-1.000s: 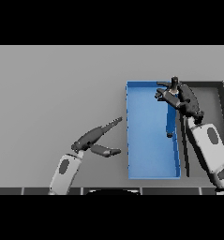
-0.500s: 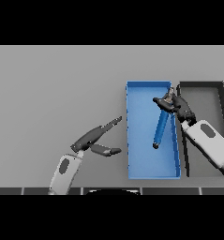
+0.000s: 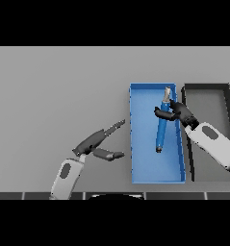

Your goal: Pick up the blue pipe and place it into the blue bin.

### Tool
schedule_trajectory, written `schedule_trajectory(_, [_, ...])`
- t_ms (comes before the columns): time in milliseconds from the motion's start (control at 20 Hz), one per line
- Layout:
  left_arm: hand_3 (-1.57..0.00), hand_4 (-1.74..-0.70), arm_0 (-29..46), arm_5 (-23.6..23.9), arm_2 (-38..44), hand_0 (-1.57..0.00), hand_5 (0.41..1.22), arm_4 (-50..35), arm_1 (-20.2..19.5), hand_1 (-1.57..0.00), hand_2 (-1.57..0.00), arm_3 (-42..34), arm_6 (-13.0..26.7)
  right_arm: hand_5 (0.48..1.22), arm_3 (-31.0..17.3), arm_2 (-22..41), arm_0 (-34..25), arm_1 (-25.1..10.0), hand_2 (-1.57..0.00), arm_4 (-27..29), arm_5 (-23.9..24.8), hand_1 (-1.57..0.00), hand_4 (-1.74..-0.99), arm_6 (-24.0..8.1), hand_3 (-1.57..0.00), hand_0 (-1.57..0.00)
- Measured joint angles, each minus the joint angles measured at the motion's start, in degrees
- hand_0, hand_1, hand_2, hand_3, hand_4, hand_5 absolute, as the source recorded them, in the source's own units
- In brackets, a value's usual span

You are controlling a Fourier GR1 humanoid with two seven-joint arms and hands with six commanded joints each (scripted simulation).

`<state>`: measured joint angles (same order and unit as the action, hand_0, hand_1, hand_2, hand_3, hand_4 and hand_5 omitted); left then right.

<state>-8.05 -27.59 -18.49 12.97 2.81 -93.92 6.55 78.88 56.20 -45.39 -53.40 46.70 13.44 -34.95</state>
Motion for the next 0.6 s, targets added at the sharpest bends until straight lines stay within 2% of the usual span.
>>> schedule_trajectory(250, [0.00, -0.89, -0.2, 0.0, 0.2, 0.00, 0.431, 0.1, -0.1, 0.00, 0.00, 0.6, -0.3, 0.672, -0.9, 1.7, -0.8, 0.2, -0.01, -1.4, -0.2, -0.01, -1.022, 0.0, -0.01, -0.01])
schedule_trajectory(500, [0.00, -0.88, 0.3, 0.2, -0.3, 0.00, 0.431, 0.8, -0.1, 0.00, 0.00, 1.0, -1.4, 0.655, -1.3, 1.8, -0.9, 0.0, -0.01, -1.2, -1.7, -0.01, -1.022, 0.2, 0.00, -0.01])
schedule_trajectory(600, [0.00, -0.88, -1.0, 0.2, -0.1, 0.00, 0.431, 0.5, 0.4, 0.00, 0.00, 1.5, -0.4, 0.643, -1.3, 2.0, -1.3, 0.2, -0.01, -1.7, -1.9, -0.01, -1.022, 0.3, 0.00, -0.01])
